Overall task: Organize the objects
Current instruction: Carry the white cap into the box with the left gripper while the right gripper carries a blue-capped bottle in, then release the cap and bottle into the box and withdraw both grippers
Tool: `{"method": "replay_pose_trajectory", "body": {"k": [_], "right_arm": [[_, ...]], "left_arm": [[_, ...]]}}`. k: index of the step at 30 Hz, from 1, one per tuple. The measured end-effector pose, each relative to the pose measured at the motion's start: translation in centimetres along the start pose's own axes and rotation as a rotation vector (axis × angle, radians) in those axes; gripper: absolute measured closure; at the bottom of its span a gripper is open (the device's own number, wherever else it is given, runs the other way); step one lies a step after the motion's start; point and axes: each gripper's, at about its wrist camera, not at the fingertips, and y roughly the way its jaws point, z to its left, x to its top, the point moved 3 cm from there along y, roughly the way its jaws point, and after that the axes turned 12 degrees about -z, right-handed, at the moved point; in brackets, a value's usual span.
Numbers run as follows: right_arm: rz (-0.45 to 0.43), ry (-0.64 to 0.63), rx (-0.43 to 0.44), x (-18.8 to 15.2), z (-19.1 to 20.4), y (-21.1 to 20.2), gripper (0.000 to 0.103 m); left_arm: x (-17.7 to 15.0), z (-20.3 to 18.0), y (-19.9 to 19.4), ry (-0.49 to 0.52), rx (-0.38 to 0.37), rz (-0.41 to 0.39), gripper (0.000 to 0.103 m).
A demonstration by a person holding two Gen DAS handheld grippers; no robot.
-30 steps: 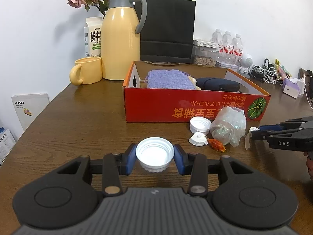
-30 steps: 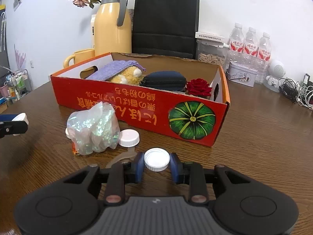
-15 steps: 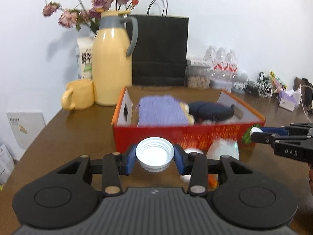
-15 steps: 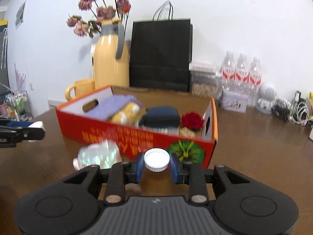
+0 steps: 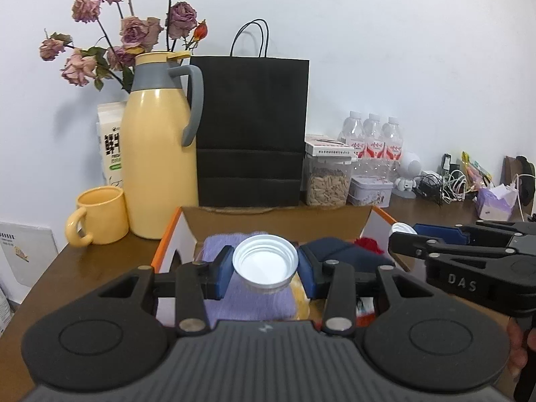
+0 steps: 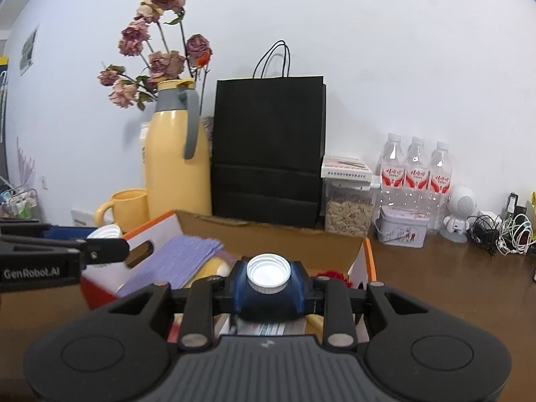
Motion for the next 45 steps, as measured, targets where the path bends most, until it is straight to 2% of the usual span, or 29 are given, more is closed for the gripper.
{"method": "replay_pose_trajectory", "body": {"k": [4,9,15,20,23,24,25,26,27,28,29,31,34,45], "right_arm": [[-0.013,0.012,-0.028,0.4,-0.5,1.8,0.076],[0.001,0.024,-0.053,-0.9,-1.3,3.5,0.076],[0.050,0.030,-0.058,-2.3,-1.7,4.7,0.076],[0.042,0.026,-0.057,-2.4,-1.5,4.4,0.076],[0.045,0.031,-0.054,-2.4,-1.4,4.2,0.075],[0.046,0.033,-0.055,-2.5,-1.5,4.2,0.075],[0.044,0.035,-0.056,-2.5,-1.5,4.2,0.071],[0.044,0.040,-0.054,-2.5,-1.6,4.1,0.067],[0.042,0.046,-0.051,-2.5,-1.7,4.0,0.056],[0.039,0.051,-0.052,-2.5,-1.7,4.0,0.040],[0.035,0.051,-0.058,-2.5,-1.7,3.9,0.033],[0.024,0.047,-0.067,-2.4,-1.8,3.7,0.012],[0.013,0.043,-0.079,-2.3,-1.8,3.5,0.003],[-0.003,0.027,-0.081,-2.0,-1.3,2.2,0.001]], "left_arm": [[0.1,-0.5,2.4,0.014,0.004,-0.004,0.062],[-0.9,-0.2,5.2,0.019,0.026,0.024,0.062],[-1.7,0.5,5.8,0.011,0.027,0.046,0.062],[-1.7,0.5,5.3,0.013,0.030,0.025,0.061],[-1.7,0.5,5.3,0.012,0.043,0.013,0.054],[-1.8,0.6,5.2,0.011,0.048,0.010,0.042],[-1.7,0.6,5.2,0.011,0.059,0.005,0.021],[-1.6,0.7,5.2,0.014,0.076,-0.003,0.012],[-1.6,0.7,5.1,0.021,0.098,-0.018,0.000],[-1.5,0.6,4.9,0.027,0.110,-0.033,0.000],[-1.4,0.6,4.8,0.030,0.120,-0.042,0.000],[-1.3,0.8,4.8,0.025,0.130,-0.041,0.000],[-1.5,0.9,4.9,0.019,0.134,-0.029,0.000],[-1.8,1.3,2.8,0.008,0.127,-0.053,0.000]]}}
